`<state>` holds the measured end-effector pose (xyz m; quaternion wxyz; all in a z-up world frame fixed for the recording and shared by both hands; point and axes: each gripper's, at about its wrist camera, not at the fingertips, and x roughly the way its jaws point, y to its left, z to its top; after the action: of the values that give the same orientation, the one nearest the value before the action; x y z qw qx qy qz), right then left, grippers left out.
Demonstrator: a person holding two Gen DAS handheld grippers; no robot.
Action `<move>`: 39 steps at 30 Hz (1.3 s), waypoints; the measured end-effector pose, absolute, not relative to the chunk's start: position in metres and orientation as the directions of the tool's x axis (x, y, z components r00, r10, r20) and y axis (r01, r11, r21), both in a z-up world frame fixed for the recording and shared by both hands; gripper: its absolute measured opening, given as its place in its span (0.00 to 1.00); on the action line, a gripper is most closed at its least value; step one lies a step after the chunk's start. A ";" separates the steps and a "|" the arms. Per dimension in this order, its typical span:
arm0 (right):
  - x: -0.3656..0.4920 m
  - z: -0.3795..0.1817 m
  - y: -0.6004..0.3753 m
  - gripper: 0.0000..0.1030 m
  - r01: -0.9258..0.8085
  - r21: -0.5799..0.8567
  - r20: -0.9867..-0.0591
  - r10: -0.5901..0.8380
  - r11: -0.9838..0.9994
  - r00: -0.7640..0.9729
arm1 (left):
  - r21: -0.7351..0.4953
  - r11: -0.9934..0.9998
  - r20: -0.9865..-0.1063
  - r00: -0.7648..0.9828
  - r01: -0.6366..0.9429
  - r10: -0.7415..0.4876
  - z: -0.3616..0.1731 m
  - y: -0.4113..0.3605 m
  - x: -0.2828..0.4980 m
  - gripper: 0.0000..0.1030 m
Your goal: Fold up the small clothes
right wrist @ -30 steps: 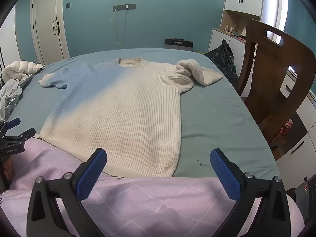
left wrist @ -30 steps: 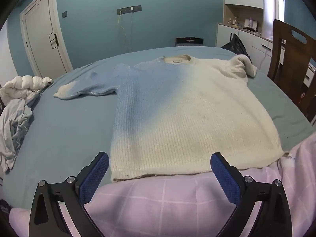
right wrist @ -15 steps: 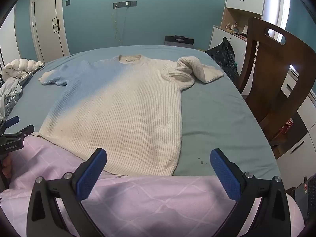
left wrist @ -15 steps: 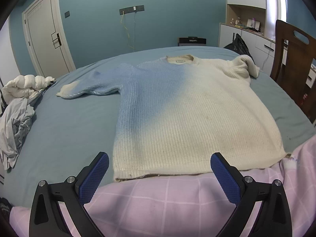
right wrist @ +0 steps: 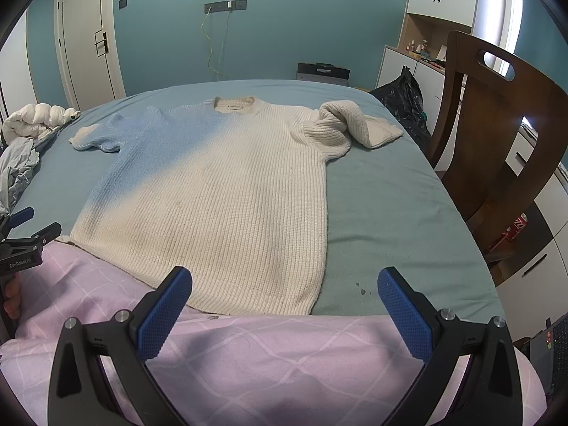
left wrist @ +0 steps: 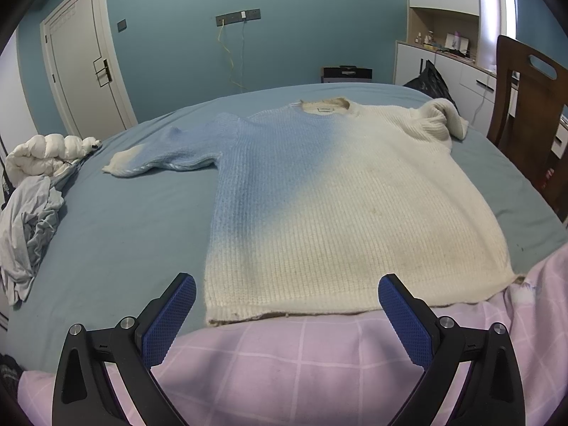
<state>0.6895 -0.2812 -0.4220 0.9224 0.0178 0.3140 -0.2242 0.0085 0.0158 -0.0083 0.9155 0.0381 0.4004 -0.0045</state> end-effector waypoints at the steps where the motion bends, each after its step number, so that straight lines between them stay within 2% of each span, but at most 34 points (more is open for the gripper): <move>1: 0.689 -0.422 -0.281 0.99 0.425 -0.107 -0.587 -0.402 0.899 0.702 | 0.067 0.997 -0.734 0.679 0.039 0.023 -0.008 0.016 0.009 1.00; 39: 0.691 -0.421 -0.282 0.99 0.425 -0.110 -0.592 -0.402 0.899 0.698 | 0.068 0.997 -0.734 0.678 0.040 0.023 -0.012 0.019 0.008 1.00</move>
<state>0.6907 -0.2817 -0.4210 0.9213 0.0177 0.3170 -0.2244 0.0078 0.0189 -0.0117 0.9152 0.0394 0.4010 -0.0046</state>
